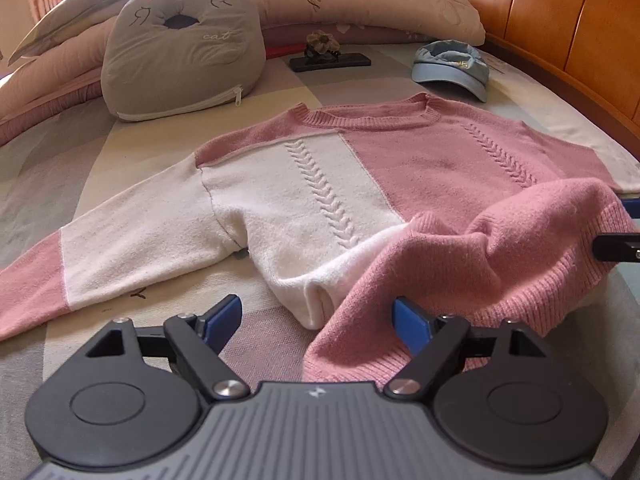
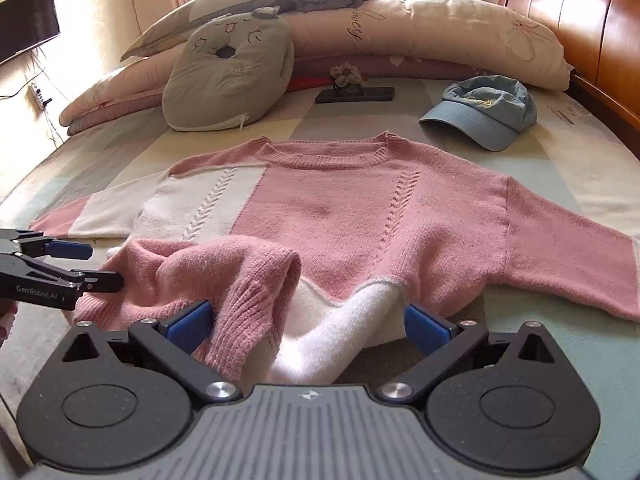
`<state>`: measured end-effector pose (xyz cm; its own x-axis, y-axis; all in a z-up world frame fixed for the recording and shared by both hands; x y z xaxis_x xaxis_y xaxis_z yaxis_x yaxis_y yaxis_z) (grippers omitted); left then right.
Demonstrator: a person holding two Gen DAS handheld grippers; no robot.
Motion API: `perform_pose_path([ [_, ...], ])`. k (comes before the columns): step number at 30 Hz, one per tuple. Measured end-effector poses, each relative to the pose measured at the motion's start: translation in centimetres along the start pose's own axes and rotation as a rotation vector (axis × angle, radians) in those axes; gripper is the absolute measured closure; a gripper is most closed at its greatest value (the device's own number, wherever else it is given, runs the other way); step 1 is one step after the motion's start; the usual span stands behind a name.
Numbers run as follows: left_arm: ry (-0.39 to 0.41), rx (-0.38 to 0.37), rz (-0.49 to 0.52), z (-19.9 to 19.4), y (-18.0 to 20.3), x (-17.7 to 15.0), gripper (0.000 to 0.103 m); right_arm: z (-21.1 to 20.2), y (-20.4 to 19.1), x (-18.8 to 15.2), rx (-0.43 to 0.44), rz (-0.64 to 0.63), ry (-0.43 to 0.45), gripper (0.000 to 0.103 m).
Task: Fold clothes
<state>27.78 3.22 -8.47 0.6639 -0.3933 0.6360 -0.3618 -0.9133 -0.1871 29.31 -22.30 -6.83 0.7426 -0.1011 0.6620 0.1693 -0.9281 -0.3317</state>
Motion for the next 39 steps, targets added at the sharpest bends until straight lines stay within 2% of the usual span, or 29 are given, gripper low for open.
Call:
perform_pose_path([
  [4, 0.011, -0.006, 0.002, -1.5, 0.1, -0.5, 0.02, -2.8, 0.2, -2.6, 0.017, -0.009, -0.002, 0.0],
  [10, 0.028, -0.144, 0.108, -2.6, 6.0, -1.0, 0.02, -4.6, 1.2, -9.3, -0.02, -0.012, -0.08, 0.0],
  [13, 0.036, -0.214, 0.161, -3.2, 9.0, -1.2, 0.02, -3.8, 1.6, -11.9, -0.017, 0.02, -0.145, 0.0],
  [19, 0.052, -0.352, 0.265, -4.5, 14.9, -1.7, 0.02, -4.1, 1.6, -12.8, -0.038, -0.024, -0.111, 0.0],
  [29, 0.067, -0.522, 0.226, -1.3, 19.3, 2.0, 0.02, -4.6, 1.6, -14.3, -0.072, -0.098, -0.053, 0.0],
  [36, 0.119, -0.443, 0.106, 0.0, 15.7, 5.2, 0.02, -4.8, 1.6, -14.7, -0.083, -0.107, -0.037, 0.0],
  [39, 0.144, -0.406, 0.067, 0.3, 13.9, 6.5, 0.02, -4.9, 1.7, -14.2, -0.074, -0.067, -0.054, 0.0],
])
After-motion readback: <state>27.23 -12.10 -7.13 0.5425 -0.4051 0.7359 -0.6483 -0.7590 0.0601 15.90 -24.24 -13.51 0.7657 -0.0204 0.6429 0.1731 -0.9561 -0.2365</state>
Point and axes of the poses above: each gripper's, at about its wrist camera, not at the fingertips, and z roughly the way its jaws point, y to its right, x to its top, the point moved 5 cm from there along z, roughly the way its jaws point, and after that the axes turned 13 degrees about z, right-handed, at the moved point
